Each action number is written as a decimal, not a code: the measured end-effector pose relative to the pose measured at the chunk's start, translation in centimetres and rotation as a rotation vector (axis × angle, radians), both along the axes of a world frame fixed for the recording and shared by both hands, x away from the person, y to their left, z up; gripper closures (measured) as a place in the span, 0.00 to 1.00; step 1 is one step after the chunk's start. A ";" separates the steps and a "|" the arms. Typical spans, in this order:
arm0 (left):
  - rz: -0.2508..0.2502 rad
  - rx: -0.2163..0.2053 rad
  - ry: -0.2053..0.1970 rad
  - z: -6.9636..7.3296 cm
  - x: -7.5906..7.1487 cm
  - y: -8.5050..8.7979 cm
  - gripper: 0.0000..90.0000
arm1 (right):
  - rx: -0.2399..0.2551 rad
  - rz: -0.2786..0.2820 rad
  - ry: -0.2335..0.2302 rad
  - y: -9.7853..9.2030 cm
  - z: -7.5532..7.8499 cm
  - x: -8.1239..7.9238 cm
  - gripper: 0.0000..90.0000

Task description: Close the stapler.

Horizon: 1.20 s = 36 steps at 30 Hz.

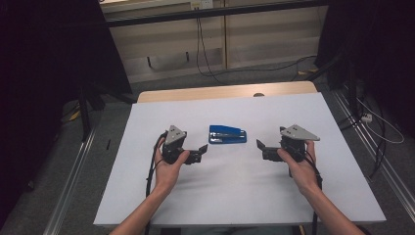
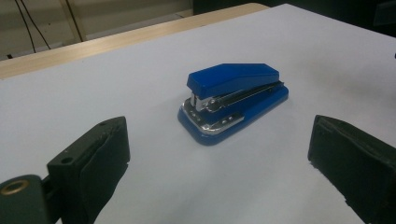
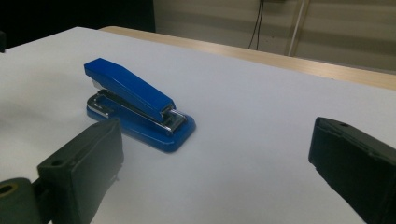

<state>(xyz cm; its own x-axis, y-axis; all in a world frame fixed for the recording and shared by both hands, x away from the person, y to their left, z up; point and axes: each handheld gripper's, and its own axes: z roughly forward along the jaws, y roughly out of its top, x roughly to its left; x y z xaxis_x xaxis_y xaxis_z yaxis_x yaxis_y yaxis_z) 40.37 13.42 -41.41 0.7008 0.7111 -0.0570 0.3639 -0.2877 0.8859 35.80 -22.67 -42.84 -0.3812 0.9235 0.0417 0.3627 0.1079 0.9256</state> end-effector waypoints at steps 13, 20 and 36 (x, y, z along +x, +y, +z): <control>0.041 -0.003 -0.033 0.7 -1.9 2.3 0.06 | -0.024 -0.020 0.005 -2.1 -0.2 -2.2 0.04; 0.068 -0.007 -0.058 0.7 -2.7 3.8 0.06 | 0.000 -0.053 0.002 -2.9 0.0 -3.1 0.04; 0.130 -0.002 -0.117 1.4 -5.8 7.8 0.06 | 0.034 -0.092 0.009 -4.7 0.1 -5.4 0.04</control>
